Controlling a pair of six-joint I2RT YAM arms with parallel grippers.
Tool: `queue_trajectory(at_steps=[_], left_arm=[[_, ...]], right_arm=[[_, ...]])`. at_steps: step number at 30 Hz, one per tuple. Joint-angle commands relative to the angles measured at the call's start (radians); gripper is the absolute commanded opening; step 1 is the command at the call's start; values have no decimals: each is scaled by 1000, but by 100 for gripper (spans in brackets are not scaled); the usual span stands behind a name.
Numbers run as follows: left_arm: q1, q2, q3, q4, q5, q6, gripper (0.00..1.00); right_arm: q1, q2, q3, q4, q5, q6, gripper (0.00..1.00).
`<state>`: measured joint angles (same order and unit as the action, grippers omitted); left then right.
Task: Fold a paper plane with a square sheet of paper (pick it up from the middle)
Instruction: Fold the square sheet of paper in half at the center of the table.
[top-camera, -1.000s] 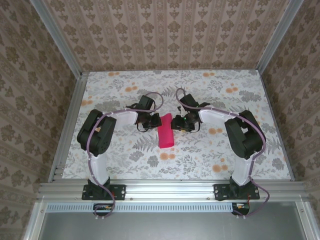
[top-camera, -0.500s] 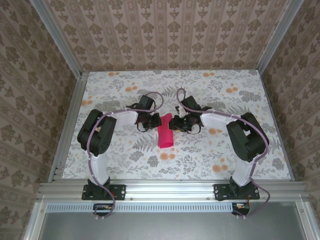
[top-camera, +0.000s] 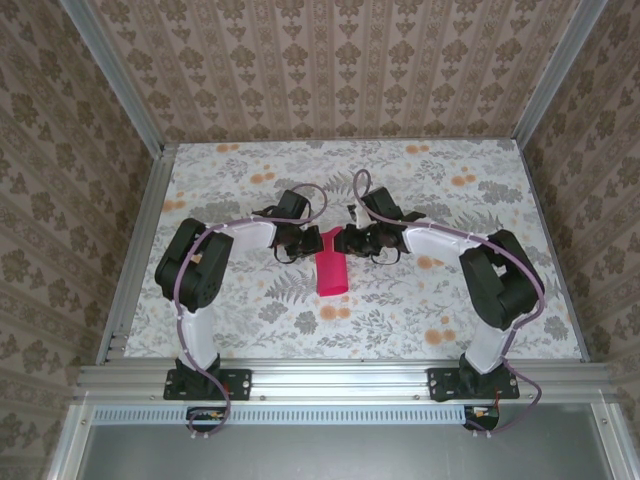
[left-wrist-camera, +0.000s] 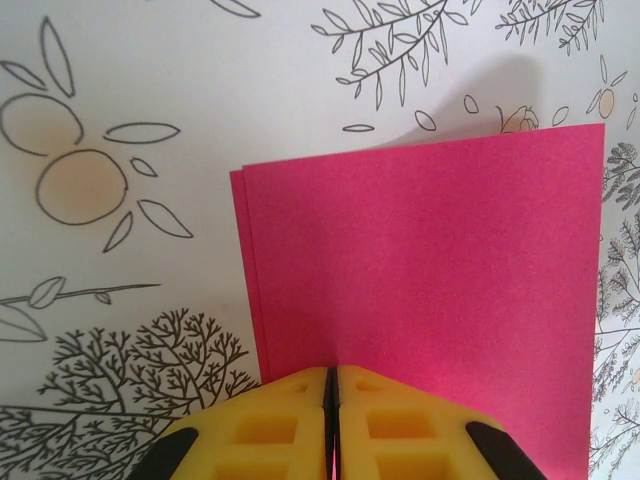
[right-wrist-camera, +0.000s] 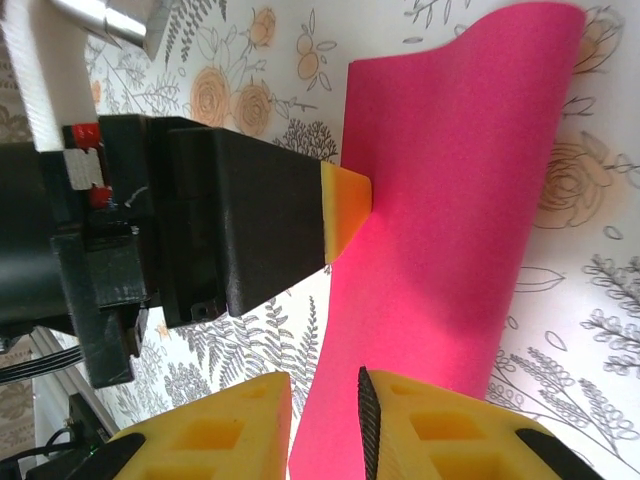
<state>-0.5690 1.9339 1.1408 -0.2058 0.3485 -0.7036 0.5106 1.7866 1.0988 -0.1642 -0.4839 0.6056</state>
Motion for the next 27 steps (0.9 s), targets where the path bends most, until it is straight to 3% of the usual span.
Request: queue_trajectory(at_steps=[1,27], left_arm=[[-11,52,-5,-70,-23,9,11],[-12,57,-13,-67,-28,3,10]], right_arm=[[17,47,41,-42,-30,2,27],[23,138,50,-140,41,-33,27]])
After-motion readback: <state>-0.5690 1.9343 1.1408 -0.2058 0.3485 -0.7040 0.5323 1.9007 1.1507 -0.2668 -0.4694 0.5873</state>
